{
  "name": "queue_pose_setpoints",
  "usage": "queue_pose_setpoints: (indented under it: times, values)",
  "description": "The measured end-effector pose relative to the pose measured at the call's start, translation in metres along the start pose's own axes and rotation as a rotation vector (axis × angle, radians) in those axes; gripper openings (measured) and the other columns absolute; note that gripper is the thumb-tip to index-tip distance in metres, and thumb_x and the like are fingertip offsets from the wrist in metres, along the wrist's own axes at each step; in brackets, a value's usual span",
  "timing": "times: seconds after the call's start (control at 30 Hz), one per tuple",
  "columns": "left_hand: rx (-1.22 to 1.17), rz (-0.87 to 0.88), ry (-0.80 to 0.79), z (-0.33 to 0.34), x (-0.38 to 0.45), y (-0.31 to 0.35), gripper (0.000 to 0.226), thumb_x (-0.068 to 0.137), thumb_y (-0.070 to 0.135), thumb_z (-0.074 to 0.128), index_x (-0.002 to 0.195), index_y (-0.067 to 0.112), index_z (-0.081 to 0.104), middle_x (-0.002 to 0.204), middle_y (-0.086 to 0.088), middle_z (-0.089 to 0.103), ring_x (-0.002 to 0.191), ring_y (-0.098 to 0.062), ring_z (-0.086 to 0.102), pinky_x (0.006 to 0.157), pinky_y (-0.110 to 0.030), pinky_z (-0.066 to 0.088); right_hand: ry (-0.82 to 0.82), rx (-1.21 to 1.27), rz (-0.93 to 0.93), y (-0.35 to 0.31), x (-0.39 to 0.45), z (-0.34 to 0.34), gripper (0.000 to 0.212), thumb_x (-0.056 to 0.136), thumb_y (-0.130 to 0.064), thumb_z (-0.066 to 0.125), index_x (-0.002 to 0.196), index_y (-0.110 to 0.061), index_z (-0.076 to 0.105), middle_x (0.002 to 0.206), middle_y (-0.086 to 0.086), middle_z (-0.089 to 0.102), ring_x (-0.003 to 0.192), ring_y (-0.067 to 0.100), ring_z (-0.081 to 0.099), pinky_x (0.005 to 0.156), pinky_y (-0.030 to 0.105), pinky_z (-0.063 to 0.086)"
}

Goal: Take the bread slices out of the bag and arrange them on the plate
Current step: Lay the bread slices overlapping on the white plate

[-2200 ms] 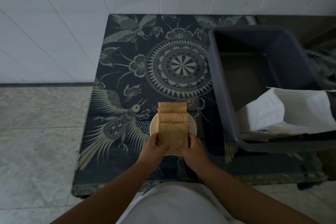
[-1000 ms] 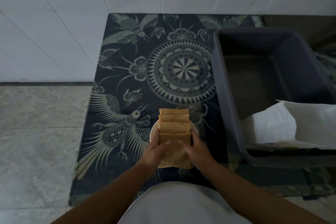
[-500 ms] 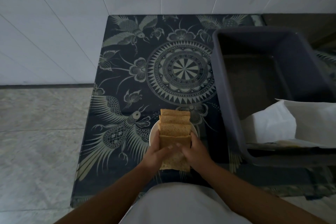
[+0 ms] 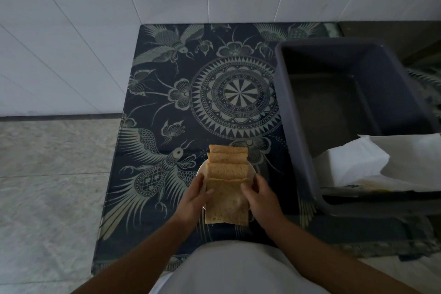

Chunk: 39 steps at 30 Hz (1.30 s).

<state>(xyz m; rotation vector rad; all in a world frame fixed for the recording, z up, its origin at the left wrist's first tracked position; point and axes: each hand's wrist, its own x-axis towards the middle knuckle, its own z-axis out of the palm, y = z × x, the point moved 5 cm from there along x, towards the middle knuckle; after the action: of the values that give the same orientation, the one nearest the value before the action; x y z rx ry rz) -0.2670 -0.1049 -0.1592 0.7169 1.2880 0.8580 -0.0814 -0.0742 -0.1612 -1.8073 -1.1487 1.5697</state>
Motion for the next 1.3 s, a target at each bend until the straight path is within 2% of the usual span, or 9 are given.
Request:
queue_pose_setpoints:
  times: [0.17,0.3,0.4,0.5,0.63,0.73,0.83,1.0,1.3]
  values:
    - [0.009,-0.016,-0.030,-0.001,0.000,-0.002,0.053,0.096,-0.004,0.042,0.147,0.003,0.028,0.138,-0.010,0.049,0.109,-0.003,0.057,0.073,-0.008,0.050,0.034,-0.011,0.004,0.005,0.002,-0.002,0.040,0.097,-0.040,0.052,0.133,-0.023,0.054,0.123,-0.004,0.063,0.113,0.017,0.059,0.093,0.038,0.048]
    - [0.025,0.014,-0.051,-0.001,-0.001,-0.002,0.050,0.096,-0.005,0.041,0.143,0.009,0.031,0.127,0.003,0.053,0.099,0.010,0.062,0.074,-0.008,0.049,0.022,0.004,-0.022,0.006,0.009,-0.006,0.035,0.097,-0.038,0.052,0.129,-0.024,0.057,0.116,-0.006,0.066,0.109,0.013,0.062,0.084,0.030,0.049]
    - [0.006,0.048,-0.076,-0.002,0.000,-0.001,0.049,0.095,-0.004,0.045,0.141,0.011,0.034,0.128,0.001,0.054,0.103,0.006,0.062,0.078,-0.011,0.050,-0.010,-0.001,-0.037,0.002,0.012,-0.006,0.016,0.098,-0.037,0.052,0.111,-0.043,0.058,0.110,-0.015,0.065,0.103,0.004,0.061,0.080,0.026,0.048]
    - [0.013,0.042,0.005,-0.008,-0.001,-0.006,0.044,0.096,-0.001,0.049,0.134,0.020,0.041,0.125,0.005,0.056,0.110,-0.003,0.061,0.076,-0.011,0.051,0.021,-0.052,-0.064,0.001,0.014,-0.006,0.015,0.099,-0.034,0.052,0.097,-0.048,0.057,0.099,-0.021,0.063,0.091,-0.006,0.061,0.071,0.014,0.044]
    - [0.408,0.052,0.349,-0.031,-0.001,-0.009,0.031,0.092,0.018,0.060,0.103,0.046,0.053,0.105,0.017,0.063,0.098,-0.001,0.060,0.077,-0.023,0.051,0.187,-0.264,-0.095,0.009,0.016,-0.020,0.025,0.097,-0.023,0.057,0.120,-0.017,0.062,0.102,-0.008,0.062,0.094,0.008,0.057,0.076,0.022,0.042]
    - [0.499,-0.053,0.448,-0.043,0.003,-0.015,0.022,0.089,0.019,0.059,0.094,0.041,0.058,0.090,0.010,0.067,0.081,-0.008,0.063,0.068,-0.031,0.053,0.278,-0.325,0.009,0.020,0.020,-0.033,0.026,0.097,-0.020,0.057,0.118,-0.008,0.063,0.104,0.005,0.065,0.090,0.014,0.053,0.076,0.027,0.040]
    - [0.579,-0.155,0.401,-0.048,0.009,-0.023,0.014,0.088,0.024,0.059,0.099,0.028,0.067,0.080,0.008,0.070,0.072,-0.010,0.065,0.060,-0.028,0.050,0.214,-0.389,0.077,0.027,0.026,-0.034,0.016,0.095,-0.019,0.059,0.101,-0.008,0.068,0.094,0.008,0.070,0.085,0.020,0.061,0.072,0.030,0.046]
    - [0.613,-0.208,0.362,-0.052,0.019,-0.029,0.009,0.087,0.020,0.065,0.081,0.026,0.068,0.070,0.004,0.073,0.065,-0.014,0.069,0.064,-0.036,0.060,0.182,-0.416,0.062,0.027,0.036,-0.032,0.015,0.093,-0.019,0.062,0.082,-0.012,0.069,0.070,0.002,0.066,0.070,0.019,0.063,0.065,0.031,0.049]
    - [0.533,-0.195,0.416,-0.060,0.027,-0.023,0.012,0.085,0.017,0.066,0.077,0.026,0.068,0.066,0.001,0.073,0.064,-0.020,0.071,0.065,-0.043,0.062,0.184,-0.314,0.058,0.014,0.050,-0.027,0.016,0.092,-0.017,0.064,0.076,-0.016,0.067,0.072,0.007,0.070,0.071,0.024,0.068,0.072,0.043,0.059]
